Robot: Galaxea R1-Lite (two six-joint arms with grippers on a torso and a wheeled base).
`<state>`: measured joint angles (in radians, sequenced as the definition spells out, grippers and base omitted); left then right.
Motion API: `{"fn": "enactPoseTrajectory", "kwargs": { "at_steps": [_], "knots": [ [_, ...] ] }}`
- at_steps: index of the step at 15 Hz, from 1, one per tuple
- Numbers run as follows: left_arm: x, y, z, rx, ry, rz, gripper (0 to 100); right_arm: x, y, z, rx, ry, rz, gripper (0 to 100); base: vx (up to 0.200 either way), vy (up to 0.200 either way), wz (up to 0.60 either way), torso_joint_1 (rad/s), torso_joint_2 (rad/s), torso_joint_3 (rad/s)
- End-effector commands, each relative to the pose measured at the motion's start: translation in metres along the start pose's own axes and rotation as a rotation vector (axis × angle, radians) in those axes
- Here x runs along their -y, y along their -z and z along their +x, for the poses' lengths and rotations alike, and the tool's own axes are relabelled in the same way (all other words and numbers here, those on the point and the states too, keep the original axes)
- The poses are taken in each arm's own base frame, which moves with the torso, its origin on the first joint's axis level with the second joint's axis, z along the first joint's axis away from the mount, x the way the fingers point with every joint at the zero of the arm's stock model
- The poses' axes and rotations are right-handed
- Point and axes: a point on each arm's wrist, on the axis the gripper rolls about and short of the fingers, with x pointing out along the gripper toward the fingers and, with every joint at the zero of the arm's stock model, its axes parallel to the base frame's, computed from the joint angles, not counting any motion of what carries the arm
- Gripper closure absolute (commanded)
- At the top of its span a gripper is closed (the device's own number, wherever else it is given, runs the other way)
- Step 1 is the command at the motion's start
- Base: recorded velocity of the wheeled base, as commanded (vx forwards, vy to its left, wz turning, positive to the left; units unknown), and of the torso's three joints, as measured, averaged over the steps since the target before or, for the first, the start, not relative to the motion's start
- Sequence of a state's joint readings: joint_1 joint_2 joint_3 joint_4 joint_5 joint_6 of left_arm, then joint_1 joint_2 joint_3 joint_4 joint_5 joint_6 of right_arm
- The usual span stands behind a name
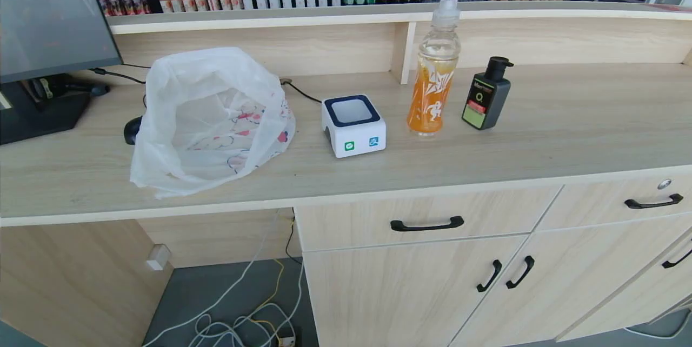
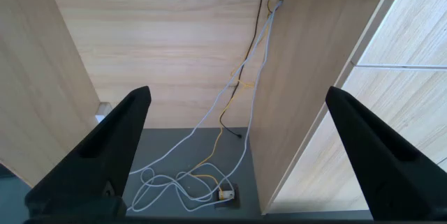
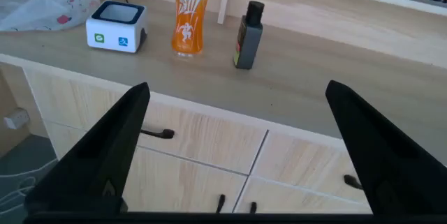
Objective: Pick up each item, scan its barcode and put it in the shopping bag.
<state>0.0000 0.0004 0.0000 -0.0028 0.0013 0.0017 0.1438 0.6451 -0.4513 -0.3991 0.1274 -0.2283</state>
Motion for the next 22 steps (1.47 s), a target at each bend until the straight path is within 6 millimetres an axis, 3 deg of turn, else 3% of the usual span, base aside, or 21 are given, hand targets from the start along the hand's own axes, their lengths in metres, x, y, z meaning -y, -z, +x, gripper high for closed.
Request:
{"fn": "enactPoseTrajectory", "kwargs": {
  "at_steps": [1, 7, 11, 17, 22],
  "knots": [
    [0.000, 0.000, 0.000, 0.001, 0.000, 0.000, 0, -0.005, 0.003, 0.070, 0.008, -0.111, 0.003, 0, 0.000, 0.000, 0.00, 0.000, 0.00, 0.000],
    [0.000, 0.000, 0.000, 0.001, 0.000, 0.000, 0, -0.036, -0.006, 0.106, -0.006, -0.294, 0.139, 0, 0.000, 0.000, 0.00, 0.000, 0.00, 0.000],
    [0.000, 0.000, 0.000, 0.001, 0.000, 0.000, 0, -0.044, 0.000, 0.124, -0.049, -0.288, 0.149, 0, 0.000, 0.000, 0.00, 0.000, 0.00, 0.000],
    [0.000, 0.000, 0.000, 0.001, 0.000, 0.000, 0, -0.077, 0.002, 0.186, 0.010, -0.202, 0.156, 0, 0.000, 0.000, 0.00, 0.000, 0.00, 0.000],
    [0.000, 0.000, 0.000, 0.001, 0.000, 0.000, 0, -0.089, 0.007, 0.217, -0.007, -0.144, 0.167, 0, 0.000, 0.000, 0.00, 0.000, 0.00, 0.000]
  ]
}}
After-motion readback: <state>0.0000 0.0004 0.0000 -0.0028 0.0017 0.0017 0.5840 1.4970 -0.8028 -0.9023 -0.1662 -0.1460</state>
